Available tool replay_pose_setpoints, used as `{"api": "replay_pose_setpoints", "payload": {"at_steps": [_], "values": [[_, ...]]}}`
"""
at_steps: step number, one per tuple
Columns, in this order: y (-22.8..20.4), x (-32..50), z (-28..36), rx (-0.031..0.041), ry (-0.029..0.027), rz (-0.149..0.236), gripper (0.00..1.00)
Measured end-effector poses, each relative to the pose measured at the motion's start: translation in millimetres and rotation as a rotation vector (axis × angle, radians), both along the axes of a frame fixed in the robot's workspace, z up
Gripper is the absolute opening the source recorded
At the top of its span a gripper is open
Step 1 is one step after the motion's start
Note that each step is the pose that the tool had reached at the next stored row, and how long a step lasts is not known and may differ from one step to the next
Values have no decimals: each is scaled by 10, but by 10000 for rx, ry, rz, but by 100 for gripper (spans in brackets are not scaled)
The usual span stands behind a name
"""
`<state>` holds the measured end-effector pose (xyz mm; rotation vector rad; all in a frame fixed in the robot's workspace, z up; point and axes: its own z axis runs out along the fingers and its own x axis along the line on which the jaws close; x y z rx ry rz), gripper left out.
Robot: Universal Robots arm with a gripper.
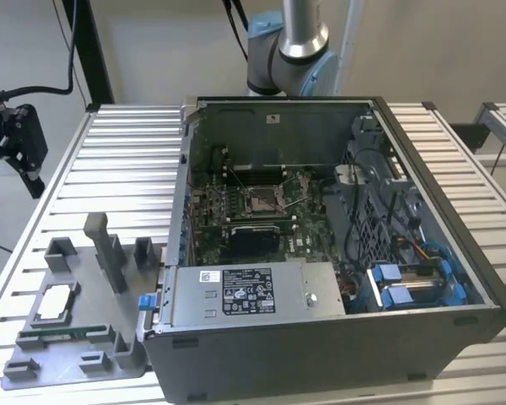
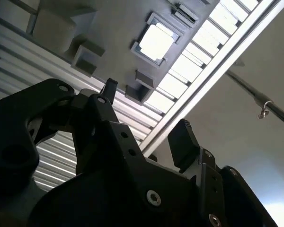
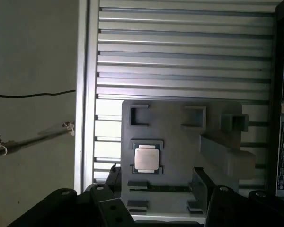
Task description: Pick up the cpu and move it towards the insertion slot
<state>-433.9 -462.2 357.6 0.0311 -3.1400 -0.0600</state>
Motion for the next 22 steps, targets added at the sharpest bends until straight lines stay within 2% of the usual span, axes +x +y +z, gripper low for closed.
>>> {"api": "replay_pose_setpoints", "payload": {"at_steps": [6,10,17,22], "values": [[0,-1,-1,0,-3,0,100],[0,-1,-30,0,-2,-1,100],[-1,-2,-133,-6,-3,0,100],[-13,-10,-230,-10,-3,-4,100]]}}
